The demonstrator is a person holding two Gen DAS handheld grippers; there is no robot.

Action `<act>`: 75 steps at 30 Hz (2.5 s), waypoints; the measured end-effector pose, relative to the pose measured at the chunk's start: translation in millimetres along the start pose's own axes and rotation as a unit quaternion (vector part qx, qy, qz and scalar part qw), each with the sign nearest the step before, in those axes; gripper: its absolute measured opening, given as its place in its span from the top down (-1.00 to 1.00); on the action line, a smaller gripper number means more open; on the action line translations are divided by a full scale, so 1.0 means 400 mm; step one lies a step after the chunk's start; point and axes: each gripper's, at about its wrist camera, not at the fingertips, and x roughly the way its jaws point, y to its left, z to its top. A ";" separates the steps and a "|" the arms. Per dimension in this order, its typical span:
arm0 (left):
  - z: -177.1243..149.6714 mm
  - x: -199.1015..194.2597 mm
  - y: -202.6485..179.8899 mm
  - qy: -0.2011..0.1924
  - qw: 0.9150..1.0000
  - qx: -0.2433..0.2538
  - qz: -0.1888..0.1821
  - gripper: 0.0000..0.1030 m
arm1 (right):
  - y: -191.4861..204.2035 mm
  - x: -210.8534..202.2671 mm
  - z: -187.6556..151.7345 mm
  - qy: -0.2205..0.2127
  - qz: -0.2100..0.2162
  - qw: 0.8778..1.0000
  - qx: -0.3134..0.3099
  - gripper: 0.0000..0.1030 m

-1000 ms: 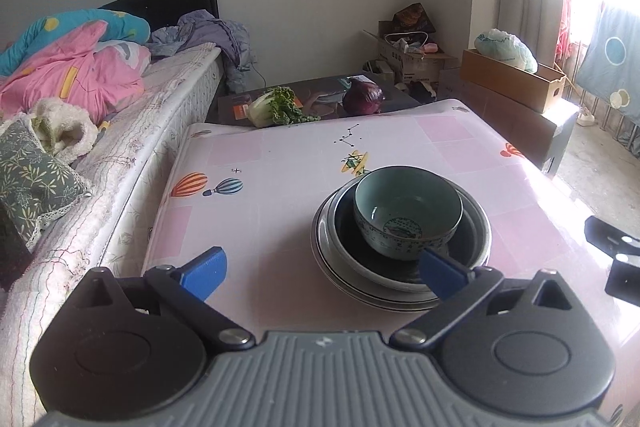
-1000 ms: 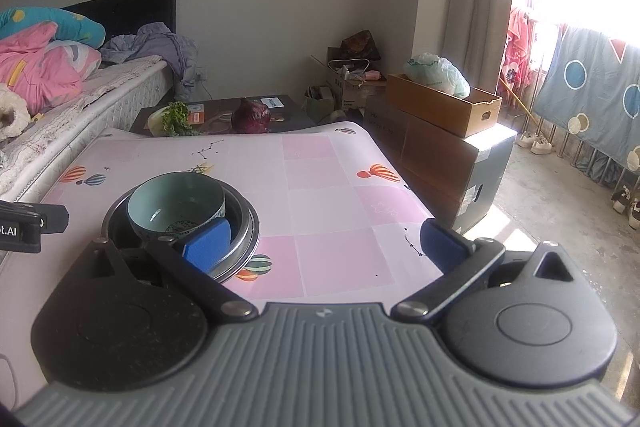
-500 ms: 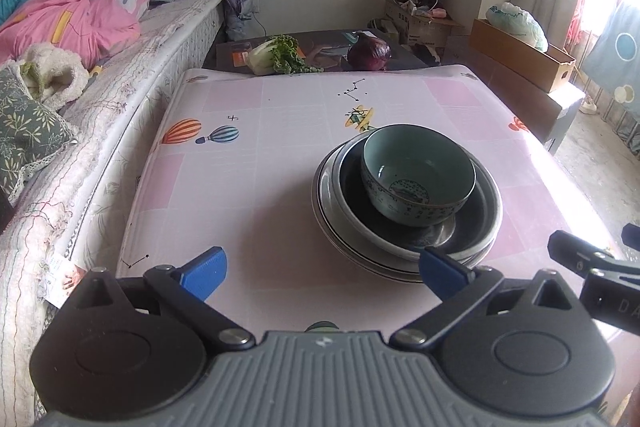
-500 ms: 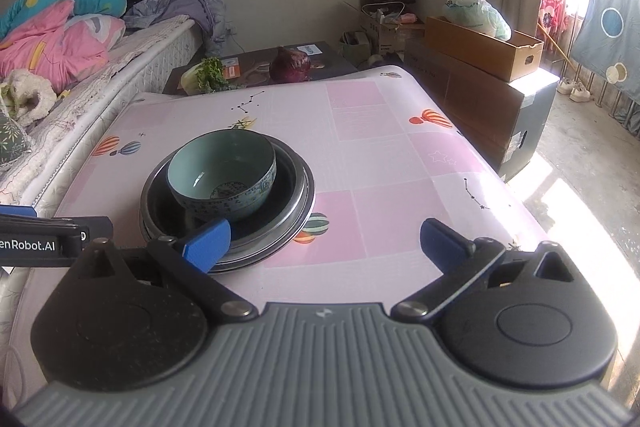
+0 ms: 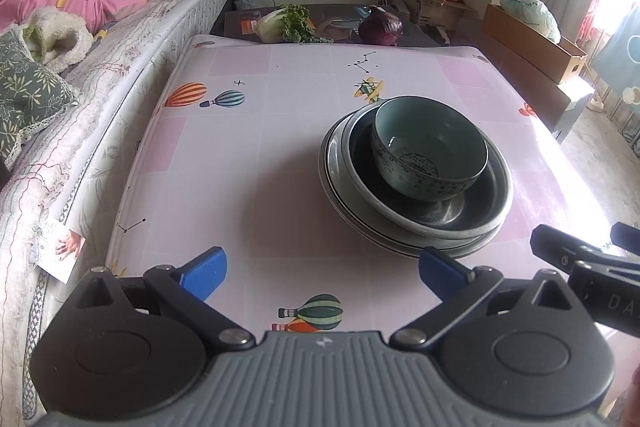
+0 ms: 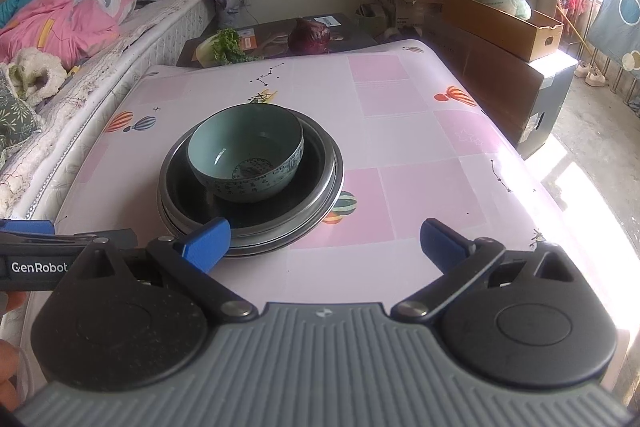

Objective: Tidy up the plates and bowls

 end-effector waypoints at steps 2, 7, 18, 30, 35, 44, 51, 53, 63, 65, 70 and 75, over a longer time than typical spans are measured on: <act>0.000 0.002 0.004 0.003 1.000 -0.003 0.001 -0.99 | 0.004 0.006 0.000 0.007 -0.001 1.000 0.000 -0.97; 0.004 -0.001 0.009 0.001 1.000 -0.009 0.008 -0.99 | 0.004 0.024 -0.001 0.016 -0.006 1.000 -0.004 -0.97; 0.009 -0.003 0.013 -0.003 1.000 -0.012 0.011 -0.99 | 0.003 0.032 0.005 0.013 -0.006 1.000 -0.002 -0.97; 0.007 -0.002 0.011 -0.003 1.000 -0.014 0.011 -0.99 | -0.001 0.031 0.004 0.012 -0.006 1.000 -0.001 -0.97; 0.008 -0.002 0.012 -0.003 1.000 -0.014 0.011 -0.99 | -0.001 0.031 0.003 0.011 -0.006 1.000 0.000 -0.97; 0.006 0.001 0.011 0.001 1.000 -0.014 0.010 -0.99 | -0.002 0.032 0.003 0.014 -0.005 1.000 0.001 -0.97; 0.004 0.008 0.011 0.008 1.000 -0.015 0.005 -0.99 | 0.000 0.035 -0.003 0.017 -0.005 1.000 0.003 -0.97; 0.004 0.009 0.011 0.010 1.000 -0.015 0.004 -0.99 | -0.001 0.038 -0.005 0.018 -0.005 1.000 0.003 -0.97; 0.003 0.017 0.011 0.017 1.000 -0.015 -0.003 -0.99 | -0.004 0.042 -0.004 0.020 -0.007 1.000 0.004 -0.97; 0.004 0.017 0.011 0.017 1.000 -0.015 -0.003 -0.99 | -0.004 0.042 -0.004 0.019 -0.007 1.000 0.005 -0.97; 0.003 0.017 0.011 0.018 1.000 -0.016 -0.004 -0.99 | -0.005 0.043 -0.004 0.019 -0.007 1.000 0.004 -0.97; 0.003 0.016 0.011 0.017 1.000 -0.016 -0.004 -0.99 | -0.007 0.043 -0.004 0.019 -0.007 1.000 0.004 -0.97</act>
